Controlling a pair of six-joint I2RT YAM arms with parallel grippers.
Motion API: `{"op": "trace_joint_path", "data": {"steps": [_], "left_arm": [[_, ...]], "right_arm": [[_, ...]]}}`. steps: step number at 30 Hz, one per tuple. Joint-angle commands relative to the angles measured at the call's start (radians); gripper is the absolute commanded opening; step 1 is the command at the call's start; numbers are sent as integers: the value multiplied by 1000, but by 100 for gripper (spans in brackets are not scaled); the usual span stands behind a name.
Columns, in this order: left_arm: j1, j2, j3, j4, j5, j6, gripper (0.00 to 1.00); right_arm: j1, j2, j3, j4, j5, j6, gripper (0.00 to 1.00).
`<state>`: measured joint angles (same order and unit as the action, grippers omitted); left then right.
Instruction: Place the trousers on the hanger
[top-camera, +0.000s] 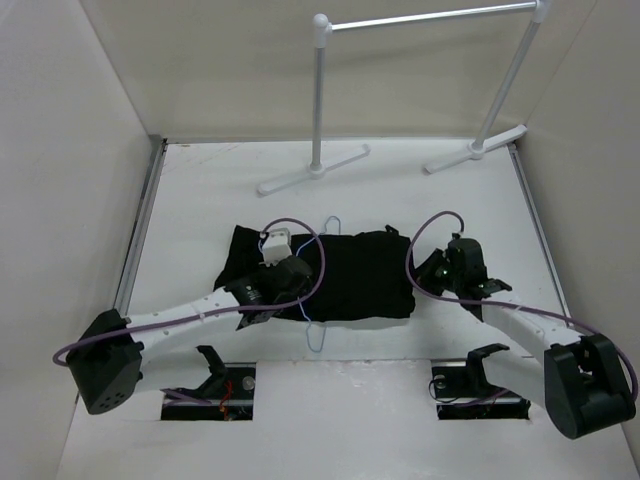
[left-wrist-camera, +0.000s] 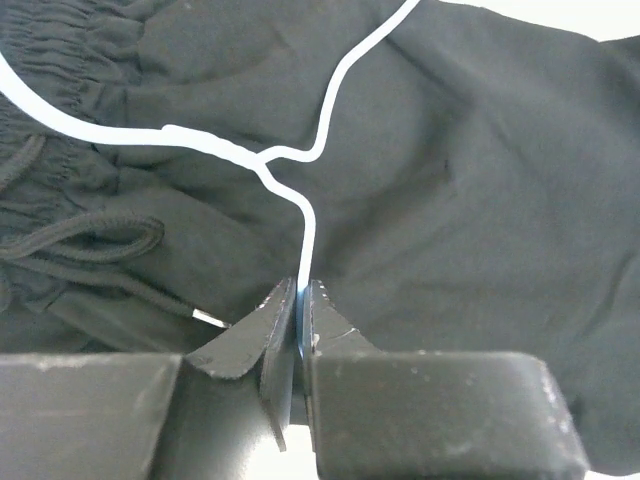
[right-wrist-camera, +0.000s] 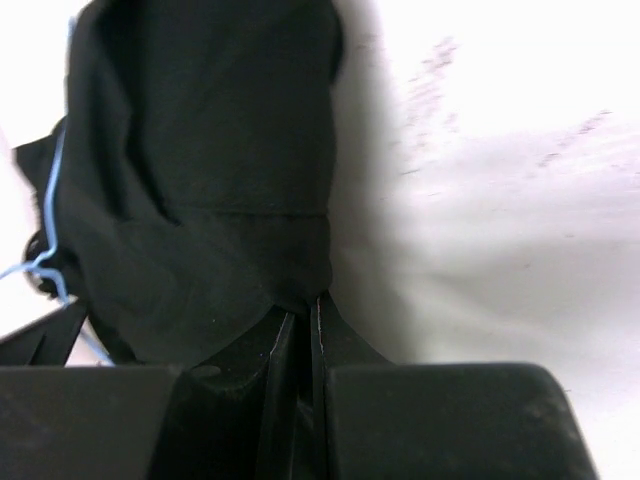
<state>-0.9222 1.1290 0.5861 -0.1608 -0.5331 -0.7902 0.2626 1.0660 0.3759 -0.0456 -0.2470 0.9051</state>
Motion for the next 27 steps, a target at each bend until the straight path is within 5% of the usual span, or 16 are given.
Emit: {"op": "trace_joint_path", "data": {"steps": [1, 6, 15, 27], "left_arm": [[-89, 47, 66, -55, -122, 97, 0], [-140, 133, 66, -43, -162, 88, 0], [-91, 69, 162, -129, -270, 75, 0], [-221, 123, 314, -167, -409, 78, 0]], "right_arm": [[10, 31, -6, 35, 66, -20, 10], [25, 38, -9, 62, 78, -12, 9], [16, 64, -11, 35, 110, -12, 10], [26, 95, -12, 47, 121, -5, 13]]}}
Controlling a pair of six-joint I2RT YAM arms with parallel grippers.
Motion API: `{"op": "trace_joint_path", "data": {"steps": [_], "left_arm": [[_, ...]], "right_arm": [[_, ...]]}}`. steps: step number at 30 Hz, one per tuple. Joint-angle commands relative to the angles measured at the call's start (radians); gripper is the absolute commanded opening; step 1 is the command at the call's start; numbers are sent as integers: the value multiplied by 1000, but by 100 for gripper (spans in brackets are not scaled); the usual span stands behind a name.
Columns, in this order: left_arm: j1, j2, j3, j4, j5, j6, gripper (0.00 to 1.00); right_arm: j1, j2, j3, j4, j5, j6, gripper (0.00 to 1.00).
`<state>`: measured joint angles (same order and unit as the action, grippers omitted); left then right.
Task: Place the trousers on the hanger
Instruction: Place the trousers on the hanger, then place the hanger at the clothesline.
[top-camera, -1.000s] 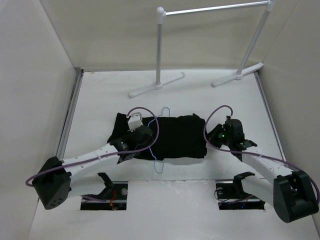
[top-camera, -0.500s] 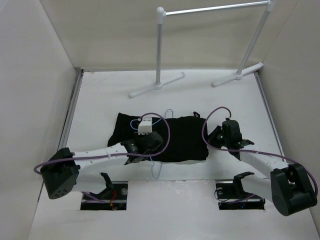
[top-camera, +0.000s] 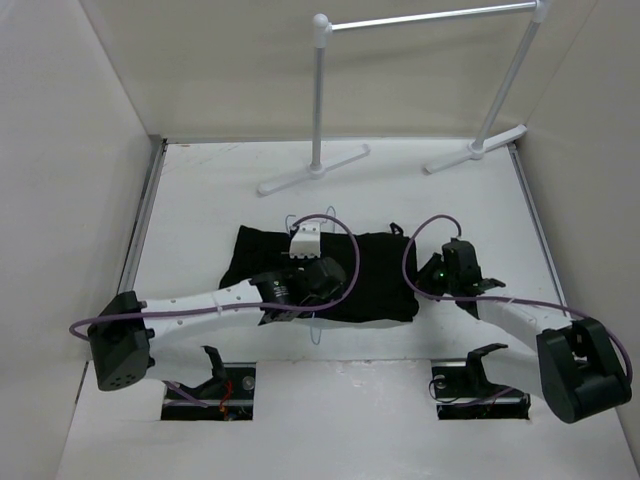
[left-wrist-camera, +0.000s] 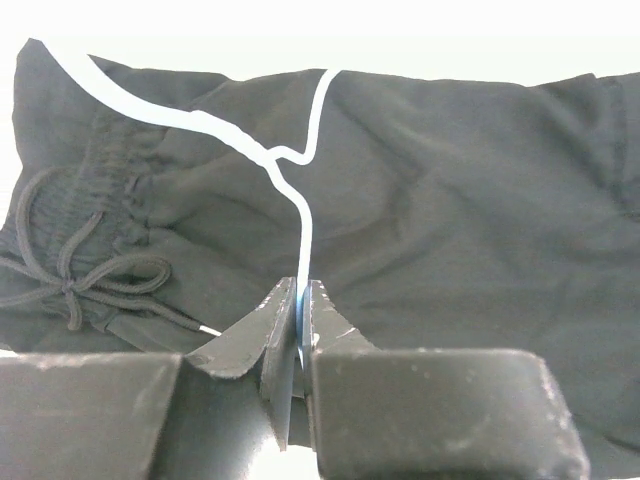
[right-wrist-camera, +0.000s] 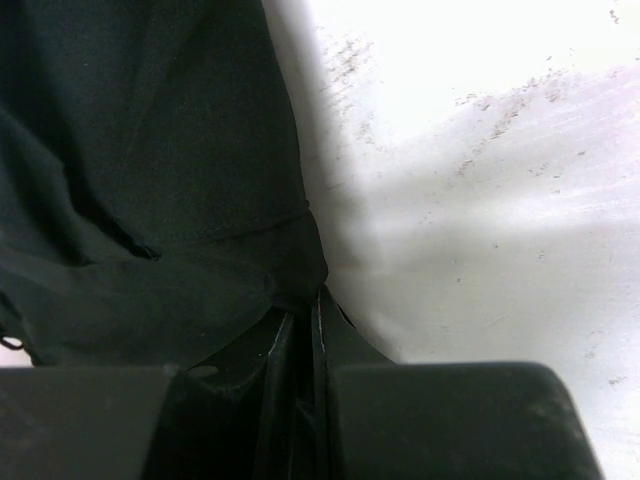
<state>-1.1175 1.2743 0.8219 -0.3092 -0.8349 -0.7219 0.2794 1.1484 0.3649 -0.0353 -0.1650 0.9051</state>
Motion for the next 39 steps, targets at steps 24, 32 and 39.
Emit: {"op": "trace_joint_path", "data": {"steps": [24, 32, 39], "left_arm": [[-123, -52, 568, -38, -149, 263, 0], [-123, 11, 775, -25, -70, 314, 0], [-135, 28, 793, 39, -66, 341, 0]], "right_arm": [[163, -552, 351, -192, -86, -68, 17], [502, -412, 557, -23, 11, -115, 52], [568, -236, 689, 70, 4, -161, 63]]}}
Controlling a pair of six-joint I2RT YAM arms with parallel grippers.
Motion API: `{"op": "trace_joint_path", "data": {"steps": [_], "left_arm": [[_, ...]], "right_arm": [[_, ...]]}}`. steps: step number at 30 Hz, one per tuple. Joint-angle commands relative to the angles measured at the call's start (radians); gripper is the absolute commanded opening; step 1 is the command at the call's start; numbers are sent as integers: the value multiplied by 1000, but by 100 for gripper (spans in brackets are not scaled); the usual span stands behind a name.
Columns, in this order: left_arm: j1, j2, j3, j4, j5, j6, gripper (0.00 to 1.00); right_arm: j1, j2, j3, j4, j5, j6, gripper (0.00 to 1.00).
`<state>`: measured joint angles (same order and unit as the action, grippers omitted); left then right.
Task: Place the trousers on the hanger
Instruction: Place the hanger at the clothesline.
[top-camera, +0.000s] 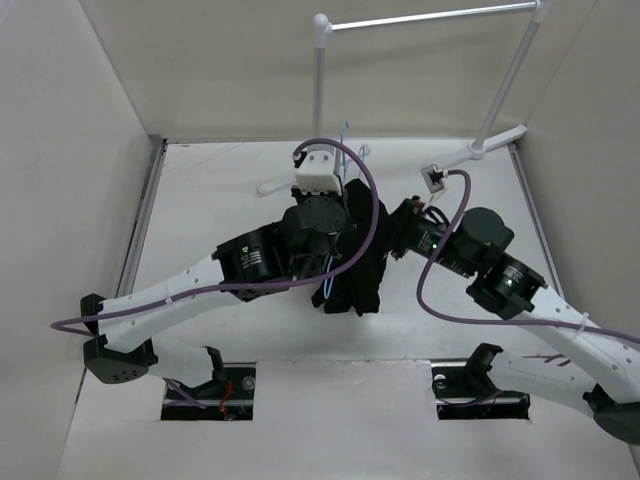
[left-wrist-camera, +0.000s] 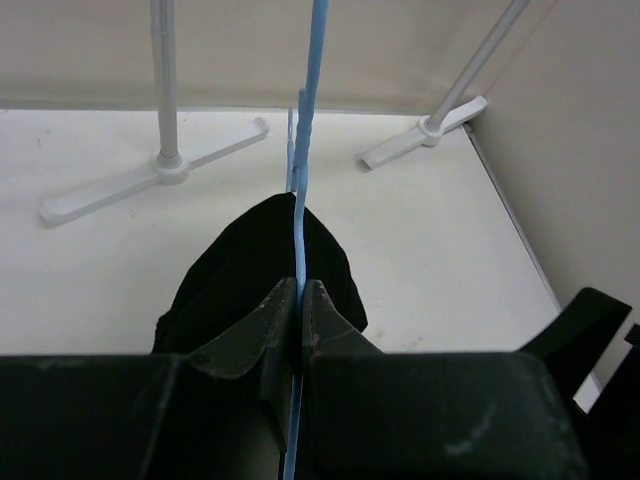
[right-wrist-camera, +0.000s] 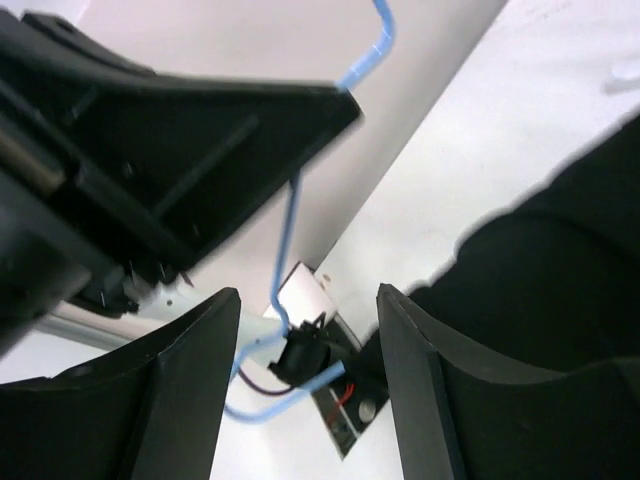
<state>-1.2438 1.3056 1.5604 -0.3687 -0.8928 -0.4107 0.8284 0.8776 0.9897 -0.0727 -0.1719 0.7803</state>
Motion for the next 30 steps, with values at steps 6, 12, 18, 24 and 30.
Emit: {"op": "trace_joint_path", "data": {"steps": [6, 12, 18, 24, 30], "left_arm": [[-12, -2, 55, 125, -9, 32, 0], [-10, -6, 41, 137, -11, 32, 0], [-4, -14, 15, 155, -15, 29, 1], [5, -61, -48, 198, -24, 16, 13], [20, -149, -128, 278, -40, 9, 35]], "right_arm": [[47, 133, 69, 146, 0, -39, 56], [102, 159, 46, 201, 5, -29, 43], [119, 170, 37, 220, 20, -6, 12], [104, 132, 20, 225, 31, 17, 4], [21, 127, 43, 223, -14, 19, 1]]}}
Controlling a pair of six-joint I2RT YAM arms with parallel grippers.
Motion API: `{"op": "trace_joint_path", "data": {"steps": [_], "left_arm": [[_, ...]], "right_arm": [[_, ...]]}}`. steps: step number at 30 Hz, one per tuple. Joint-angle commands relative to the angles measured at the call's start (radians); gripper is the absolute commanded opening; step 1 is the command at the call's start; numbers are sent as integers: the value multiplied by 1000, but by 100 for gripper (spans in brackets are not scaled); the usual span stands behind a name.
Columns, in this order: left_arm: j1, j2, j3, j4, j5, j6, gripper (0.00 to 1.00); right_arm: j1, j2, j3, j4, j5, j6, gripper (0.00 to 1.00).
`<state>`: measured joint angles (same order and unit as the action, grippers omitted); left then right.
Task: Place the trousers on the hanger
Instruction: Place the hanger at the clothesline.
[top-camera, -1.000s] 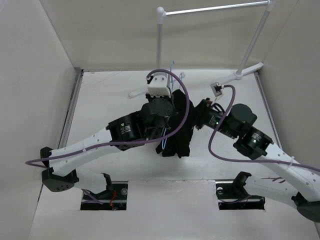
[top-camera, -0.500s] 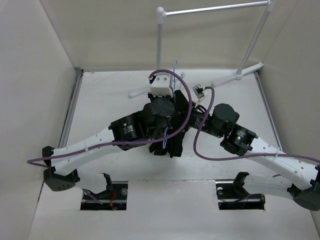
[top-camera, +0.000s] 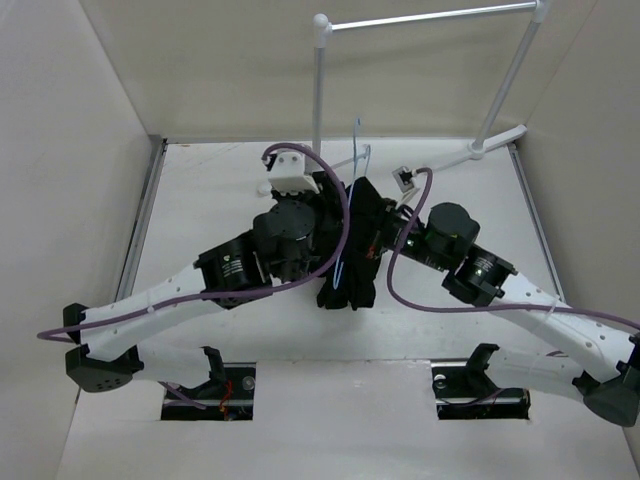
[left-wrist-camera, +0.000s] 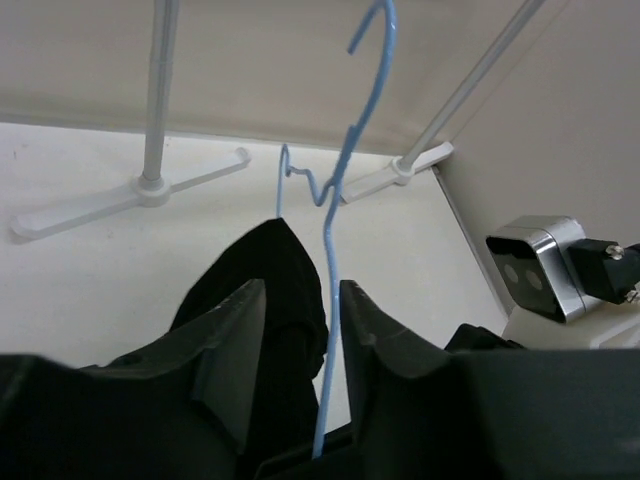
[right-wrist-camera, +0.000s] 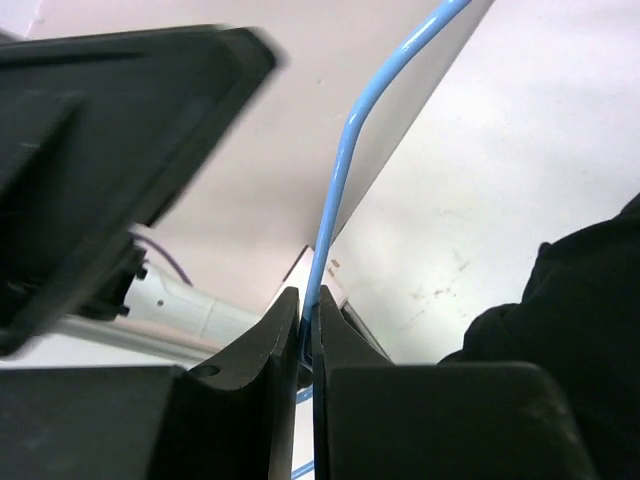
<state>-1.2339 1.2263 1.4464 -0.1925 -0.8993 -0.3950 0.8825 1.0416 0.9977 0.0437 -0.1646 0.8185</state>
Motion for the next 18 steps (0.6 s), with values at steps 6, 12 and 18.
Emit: {"op": "trace_joint_path", "data": {"steps": [6, 12, 18], "left_arm": [[24, -155, -52, 99, -61, -8, 46], [38, -263, -196, 68, -121, -45, 47], [35, -346, -363, -76, -141, -201, 47]], "right_arm": [[-131, -26, 93, 87, -70, -44, 0], [-360, 47, 244, -1, -185, -88, 0], [-613, 256, 490, -53, -317, -93, 0]]}}
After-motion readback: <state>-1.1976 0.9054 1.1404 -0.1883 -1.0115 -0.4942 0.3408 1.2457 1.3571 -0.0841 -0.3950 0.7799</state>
